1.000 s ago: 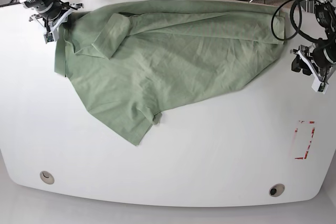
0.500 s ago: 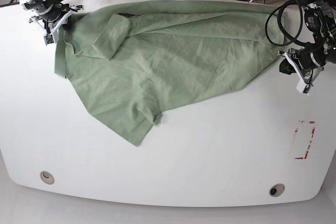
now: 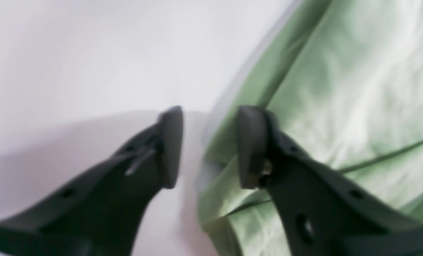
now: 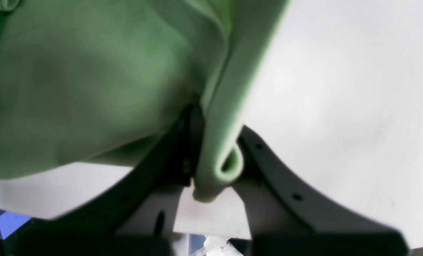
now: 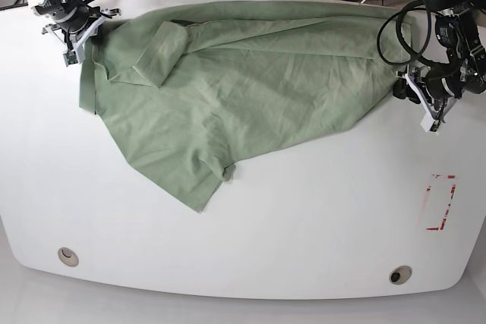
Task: Layout the t-shirt on the table in an organized manner, then fold the t-shirt properly
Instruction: 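Open the left gripper and release its corner of the polo, then move the left gripper along the polo's side edge and grasp it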
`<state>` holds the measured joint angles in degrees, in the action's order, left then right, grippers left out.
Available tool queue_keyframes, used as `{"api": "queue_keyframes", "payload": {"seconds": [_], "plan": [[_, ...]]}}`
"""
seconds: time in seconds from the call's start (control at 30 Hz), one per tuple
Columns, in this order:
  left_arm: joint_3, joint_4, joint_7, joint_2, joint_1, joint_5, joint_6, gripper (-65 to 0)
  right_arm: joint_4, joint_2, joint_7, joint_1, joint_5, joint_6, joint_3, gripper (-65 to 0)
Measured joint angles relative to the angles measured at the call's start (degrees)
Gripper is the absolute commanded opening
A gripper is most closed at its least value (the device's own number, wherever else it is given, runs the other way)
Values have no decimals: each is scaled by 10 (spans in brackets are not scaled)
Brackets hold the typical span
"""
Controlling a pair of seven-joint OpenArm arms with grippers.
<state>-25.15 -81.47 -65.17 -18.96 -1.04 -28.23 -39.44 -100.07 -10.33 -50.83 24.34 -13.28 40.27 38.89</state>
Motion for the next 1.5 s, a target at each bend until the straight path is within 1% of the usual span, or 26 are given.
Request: {"api": "queue_keyframes", "payload": {"seconds": [0.3,0.37,0.63,1.13,1.17,1.23,1.3,1.33,1.37,1.4,1.47,1.5], "plan": [[0,4,0,-1,1,5,0,-392,0,0,0,0,0,0,0,-637],[10,12,1,-3,2,5,0,-392,0,0,0,0,0,0,0,-637],[43,28,34,-7,9,-3,0,-392,0,0,0,0,0,0,0,-637],[59,25,31,-7,7,-10,-5,-397,0,0,0,0,0,0,0,-637],[59,25,30,-7,7,-10,-5,-406,0,0,0,0,0,0,0,-637],[59,25,30,-7,7,-10,-5,-443,0,0,0,0,0,0,0,-637],[59,25,30,-7,7,-9,-5,-517,0,0,0,0,0,0,0,-637],[59,25,30,-7,7,-9,-5,-542,0,0,0,0,0,0,0,-637],[59,25,29,-7,7,-10,-5,-597,0,0,0,0,0,0,0,-637],[59,25,27,-6,7,-9,-5,-621,0,0,0,0,0,0,0,-637],[59,25,25,-6,7,-10,-5,-650,0,0,0,0,0,0,0,-637],[60,25,23,-6,6,-10,-5,-650,0,0,0,0,0,0,0,-637]]}}
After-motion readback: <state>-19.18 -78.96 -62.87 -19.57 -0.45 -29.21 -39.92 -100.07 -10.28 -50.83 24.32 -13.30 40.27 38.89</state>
